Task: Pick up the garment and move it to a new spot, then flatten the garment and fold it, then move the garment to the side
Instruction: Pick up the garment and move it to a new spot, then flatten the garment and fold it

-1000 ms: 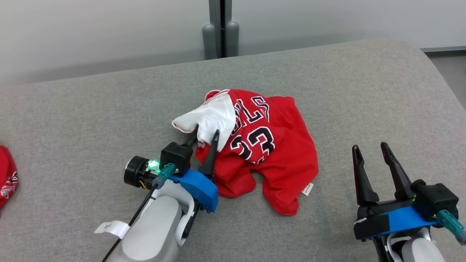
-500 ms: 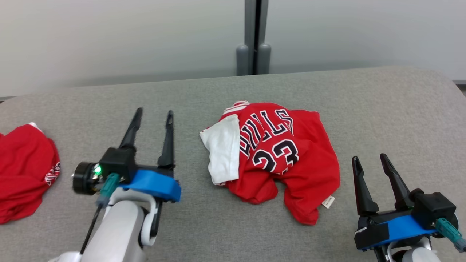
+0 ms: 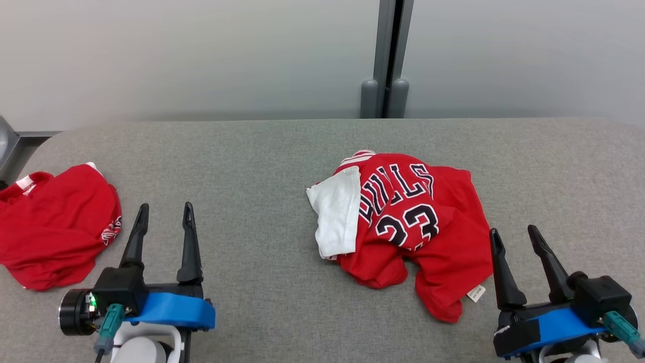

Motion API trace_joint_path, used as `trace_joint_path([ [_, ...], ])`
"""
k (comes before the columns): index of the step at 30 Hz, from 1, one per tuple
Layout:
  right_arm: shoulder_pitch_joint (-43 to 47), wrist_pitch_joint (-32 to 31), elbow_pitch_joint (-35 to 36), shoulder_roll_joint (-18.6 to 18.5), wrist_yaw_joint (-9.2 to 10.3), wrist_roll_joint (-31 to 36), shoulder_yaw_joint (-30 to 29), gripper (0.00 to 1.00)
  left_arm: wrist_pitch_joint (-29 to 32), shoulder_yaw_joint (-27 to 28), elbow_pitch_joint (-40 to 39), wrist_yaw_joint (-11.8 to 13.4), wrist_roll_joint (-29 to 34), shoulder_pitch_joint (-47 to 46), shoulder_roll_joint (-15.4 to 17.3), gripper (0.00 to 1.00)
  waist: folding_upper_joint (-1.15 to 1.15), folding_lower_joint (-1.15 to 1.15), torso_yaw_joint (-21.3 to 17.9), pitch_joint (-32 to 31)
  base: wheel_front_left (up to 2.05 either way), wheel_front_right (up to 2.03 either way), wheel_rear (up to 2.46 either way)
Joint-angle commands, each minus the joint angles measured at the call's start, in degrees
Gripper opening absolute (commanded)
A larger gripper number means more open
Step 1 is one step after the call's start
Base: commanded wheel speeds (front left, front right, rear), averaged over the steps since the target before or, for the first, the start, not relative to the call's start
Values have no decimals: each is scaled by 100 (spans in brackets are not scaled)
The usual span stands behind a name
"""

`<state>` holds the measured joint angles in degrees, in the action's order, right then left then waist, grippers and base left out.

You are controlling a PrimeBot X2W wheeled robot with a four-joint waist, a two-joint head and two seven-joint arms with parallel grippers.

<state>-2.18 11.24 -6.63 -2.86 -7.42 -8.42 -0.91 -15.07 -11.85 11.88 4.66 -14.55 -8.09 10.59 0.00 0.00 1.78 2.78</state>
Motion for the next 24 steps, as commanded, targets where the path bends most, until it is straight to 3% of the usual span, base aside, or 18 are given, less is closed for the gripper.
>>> trace_joint_path([
  [1, 70, -7, 22, -5, -13, 29, -16, 100, -14, 36, -56, -27, 36, 105, -22, 100, 0, 0, 8, -14, 0, 0, 0],
  [24, 282, -141, 150, -4, -13, 18, -84, 100, -15, 496, -101, -283, 368, 560, -294, 100, 0, 0, 86, -107, 0, 0, 0],
])
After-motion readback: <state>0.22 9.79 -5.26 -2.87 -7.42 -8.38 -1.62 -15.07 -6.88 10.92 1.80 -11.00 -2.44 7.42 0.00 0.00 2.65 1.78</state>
